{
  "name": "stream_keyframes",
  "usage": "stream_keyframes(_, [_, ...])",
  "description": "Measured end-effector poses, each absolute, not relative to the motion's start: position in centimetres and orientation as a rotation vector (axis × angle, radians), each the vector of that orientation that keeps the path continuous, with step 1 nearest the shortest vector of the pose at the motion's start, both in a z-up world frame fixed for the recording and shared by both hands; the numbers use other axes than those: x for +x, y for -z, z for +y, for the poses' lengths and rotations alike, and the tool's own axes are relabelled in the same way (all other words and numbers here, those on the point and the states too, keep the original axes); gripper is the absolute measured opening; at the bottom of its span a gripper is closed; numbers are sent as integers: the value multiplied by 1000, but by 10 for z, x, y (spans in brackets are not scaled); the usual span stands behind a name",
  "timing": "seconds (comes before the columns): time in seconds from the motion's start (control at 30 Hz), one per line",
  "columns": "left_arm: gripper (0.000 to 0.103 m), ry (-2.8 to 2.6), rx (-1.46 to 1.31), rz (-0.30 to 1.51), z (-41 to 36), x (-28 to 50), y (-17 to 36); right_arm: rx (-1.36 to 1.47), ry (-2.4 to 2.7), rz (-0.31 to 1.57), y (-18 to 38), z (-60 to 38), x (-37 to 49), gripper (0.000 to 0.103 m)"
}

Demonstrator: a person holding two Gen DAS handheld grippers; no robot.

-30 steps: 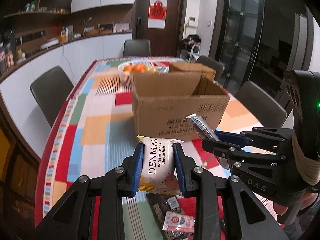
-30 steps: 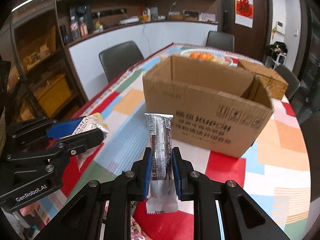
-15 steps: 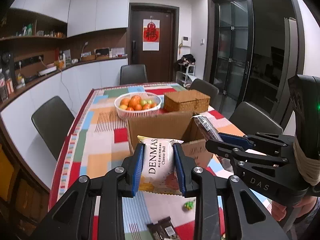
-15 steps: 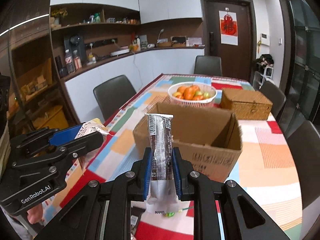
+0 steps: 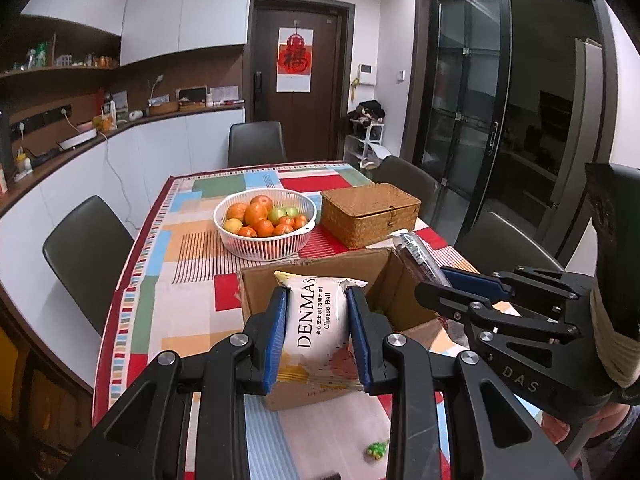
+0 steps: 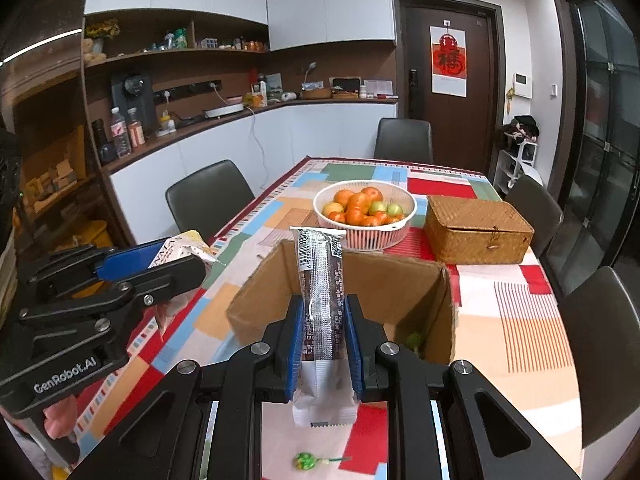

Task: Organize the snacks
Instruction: 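Carry both packets over the cardboard box and open both grippers inside it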

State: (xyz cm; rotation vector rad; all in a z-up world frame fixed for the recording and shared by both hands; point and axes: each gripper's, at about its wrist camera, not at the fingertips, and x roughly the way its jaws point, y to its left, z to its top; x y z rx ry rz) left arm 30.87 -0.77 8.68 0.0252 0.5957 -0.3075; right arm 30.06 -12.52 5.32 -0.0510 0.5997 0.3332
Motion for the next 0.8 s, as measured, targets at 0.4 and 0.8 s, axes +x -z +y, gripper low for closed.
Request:
stream_keyframes(0.4, [39, 285, 51, 660, -23, 372, -80, -47, -281, 651, -45, -136, 360, 22])
stream_keyframes(0.8, [51, 236, 112, 616, -15, 302, -70, -39, -240, 608, -41, -144, 321, 45])
